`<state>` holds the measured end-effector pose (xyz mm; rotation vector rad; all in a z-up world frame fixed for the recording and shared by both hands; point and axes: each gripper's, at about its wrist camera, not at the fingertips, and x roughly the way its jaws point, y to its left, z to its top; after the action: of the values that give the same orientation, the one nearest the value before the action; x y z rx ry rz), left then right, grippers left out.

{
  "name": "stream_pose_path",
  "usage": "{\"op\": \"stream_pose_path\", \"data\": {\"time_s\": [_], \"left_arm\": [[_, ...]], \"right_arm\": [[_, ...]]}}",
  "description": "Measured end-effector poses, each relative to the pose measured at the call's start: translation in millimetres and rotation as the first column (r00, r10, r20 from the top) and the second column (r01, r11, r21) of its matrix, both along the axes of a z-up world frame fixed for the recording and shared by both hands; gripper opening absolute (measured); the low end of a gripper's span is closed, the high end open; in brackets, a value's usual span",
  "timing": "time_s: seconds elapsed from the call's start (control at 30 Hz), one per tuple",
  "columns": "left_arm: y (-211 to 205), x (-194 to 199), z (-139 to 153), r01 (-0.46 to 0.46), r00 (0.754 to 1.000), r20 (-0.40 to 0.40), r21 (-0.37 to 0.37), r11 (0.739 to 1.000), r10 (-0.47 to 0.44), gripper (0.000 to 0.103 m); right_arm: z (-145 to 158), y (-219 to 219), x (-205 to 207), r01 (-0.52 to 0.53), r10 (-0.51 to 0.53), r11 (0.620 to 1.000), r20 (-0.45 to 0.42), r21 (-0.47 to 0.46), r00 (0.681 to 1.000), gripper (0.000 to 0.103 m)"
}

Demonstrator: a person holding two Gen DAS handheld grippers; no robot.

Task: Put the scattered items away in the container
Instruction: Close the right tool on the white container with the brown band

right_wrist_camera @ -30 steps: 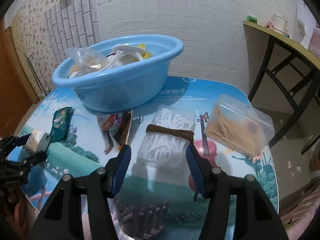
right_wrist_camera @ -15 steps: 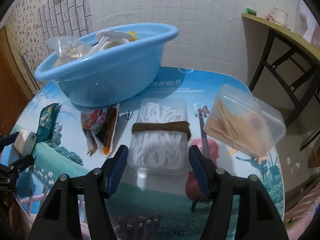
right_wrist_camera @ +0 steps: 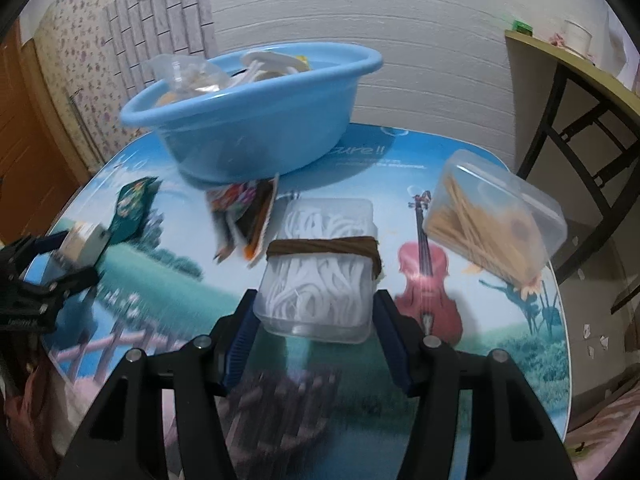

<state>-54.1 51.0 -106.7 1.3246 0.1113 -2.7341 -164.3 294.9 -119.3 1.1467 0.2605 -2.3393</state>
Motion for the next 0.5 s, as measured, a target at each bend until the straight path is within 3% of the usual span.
{"op": "stream_pose_path", "data": {"time_s": [0.4,0.47,0.5], "left_arm": [[1.0,1.5,-0.4,-0.009,1.000,0.001,0.000,1.000,0.009,0.103],[1.2,1.4,-0.3,-0.009,1.000,-0.001,-0.002,1.000,0.009,0.103],[0.9,1.4,-0.4,-0.008,1.000,-0.001,-0.002,1.000,0.008,0.103]], "right_arm": [[-4.9,3.2,7.9,-0.005,0.005,1.000,-0.002,-0.001,1.000,0.057],[-5.3,2.7,7.1,-0.004,0.004,1.000,-0.003,-0.007,1.000,0.063],[-6.0,2.6,6.3,-0.005,0.005,1.000,0.000,-0.015,1.000,0.073]]}}
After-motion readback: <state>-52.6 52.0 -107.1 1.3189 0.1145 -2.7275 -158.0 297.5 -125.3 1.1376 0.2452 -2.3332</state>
